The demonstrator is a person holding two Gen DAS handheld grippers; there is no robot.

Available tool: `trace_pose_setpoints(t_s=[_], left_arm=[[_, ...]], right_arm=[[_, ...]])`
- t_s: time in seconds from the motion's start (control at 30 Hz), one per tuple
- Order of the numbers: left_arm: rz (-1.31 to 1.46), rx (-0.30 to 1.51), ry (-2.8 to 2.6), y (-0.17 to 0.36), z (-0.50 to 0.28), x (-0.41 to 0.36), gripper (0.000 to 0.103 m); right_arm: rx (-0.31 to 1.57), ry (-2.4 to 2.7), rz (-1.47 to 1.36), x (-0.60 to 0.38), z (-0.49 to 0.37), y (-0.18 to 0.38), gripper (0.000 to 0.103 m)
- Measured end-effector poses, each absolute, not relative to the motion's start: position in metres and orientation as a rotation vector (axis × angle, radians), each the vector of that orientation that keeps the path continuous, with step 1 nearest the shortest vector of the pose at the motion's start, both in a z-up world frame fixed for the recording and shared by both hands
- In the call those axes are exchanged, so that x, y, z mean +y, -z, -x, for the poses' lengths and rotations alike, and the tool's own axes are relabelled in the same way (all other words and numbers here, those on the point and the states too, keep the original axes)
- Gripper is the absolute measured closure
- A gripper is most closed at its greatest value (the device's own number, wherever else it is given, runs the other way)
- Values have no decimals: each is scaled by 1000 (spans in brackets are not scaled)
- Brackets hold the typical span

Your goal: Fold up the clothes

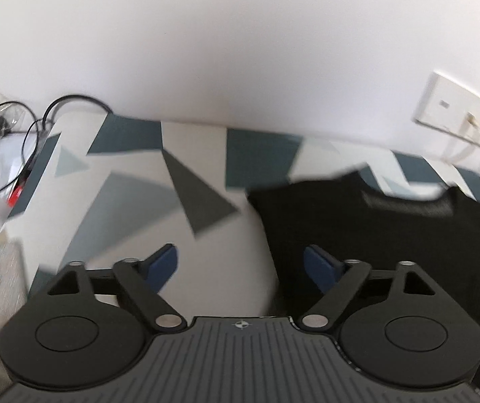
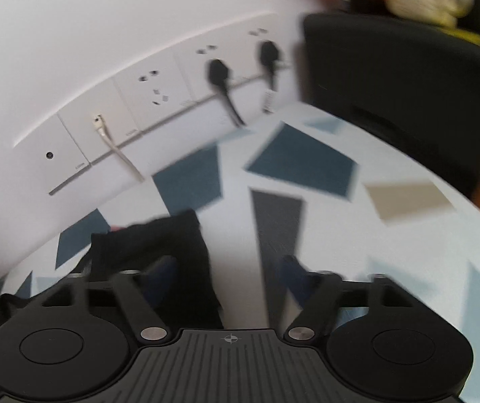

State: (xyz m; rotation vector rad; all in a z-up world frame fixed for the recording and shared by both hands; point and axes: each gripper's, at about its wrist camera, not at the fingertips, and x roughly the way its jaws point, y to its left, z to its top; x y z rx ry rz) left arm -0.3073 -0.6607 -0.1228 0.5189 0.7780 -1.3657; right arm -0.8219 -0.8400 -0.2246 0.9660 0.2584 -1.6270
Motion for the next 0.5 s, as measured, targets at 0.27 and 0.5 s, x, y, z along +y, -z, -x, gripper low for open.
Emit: trace_pose_setpoints(t_s=[0.27,0.5], left_arm=[[-628,854,1450,137,337,-573,11],[-632,905,1452,146,342,-528,11]], right_arm=[[330,1648,-969,-745,811,214,21],[451,1647,-908,-670,798,212,8]])
